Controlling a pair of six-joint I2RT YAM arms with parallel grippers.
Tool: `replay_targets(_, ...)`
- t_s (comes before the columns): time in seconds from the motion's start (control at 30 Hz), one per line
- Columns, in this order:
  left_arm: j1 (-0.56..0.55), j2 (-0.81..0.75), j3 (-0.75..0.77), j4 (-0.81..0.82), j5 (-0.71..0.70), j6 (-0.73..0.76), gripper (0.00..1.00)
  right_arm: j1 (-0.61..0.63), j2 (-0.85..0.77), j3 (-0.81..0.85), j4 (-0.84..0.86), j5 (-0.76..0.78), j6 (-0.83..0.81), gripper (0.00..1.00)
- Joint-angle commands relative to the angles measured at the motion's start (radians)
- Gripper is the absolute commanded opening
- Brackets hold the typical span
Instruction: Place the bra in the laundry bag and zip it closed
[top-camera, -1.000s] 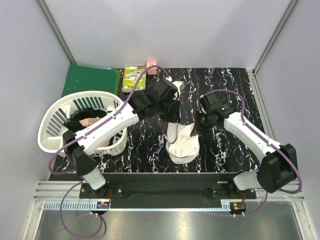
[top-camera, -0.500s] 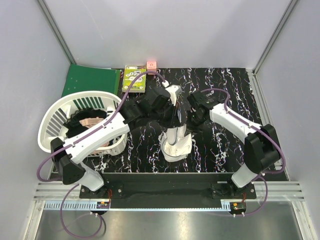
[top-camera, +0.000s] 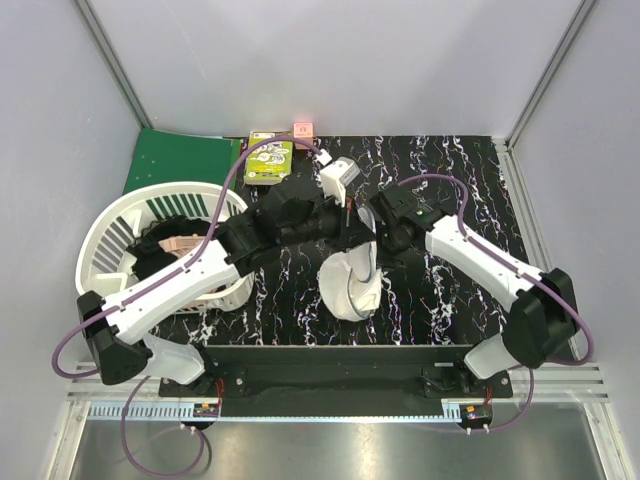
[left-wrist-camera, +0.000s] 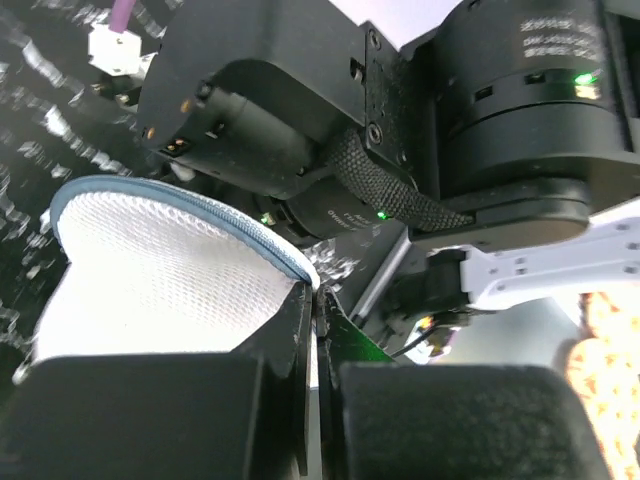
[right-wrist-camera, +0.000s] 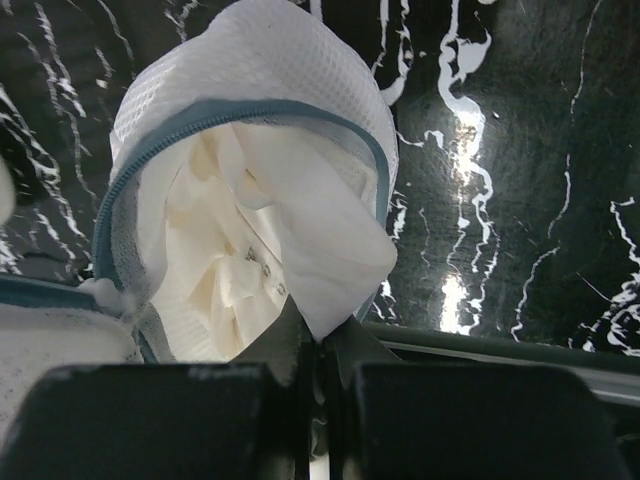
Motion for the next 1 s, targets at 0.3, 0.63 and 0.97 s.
replay_targets(0.3, 0.011, -0.147, -0.205, 0.19, -0.031, -0.054, 0.0, 0.009, 0.031, -0.14, 0.445, -0.023, 0.101, 0.0)
replay_targets(0.63, 0.099, -0.257, -0.325, 0.213, -0.06, -0.091, 0.0, 0.007, 0.078, -0.157, 0.458, -0.256, 0.007, 0.44)
replay_targets(0.97, 0.197, -0.282, -0.4, 0.225, 0.02, -0.106, 0.0, -0.032, -0.017, -0.186, 0.461, -0.406, -0.038, 0.78)
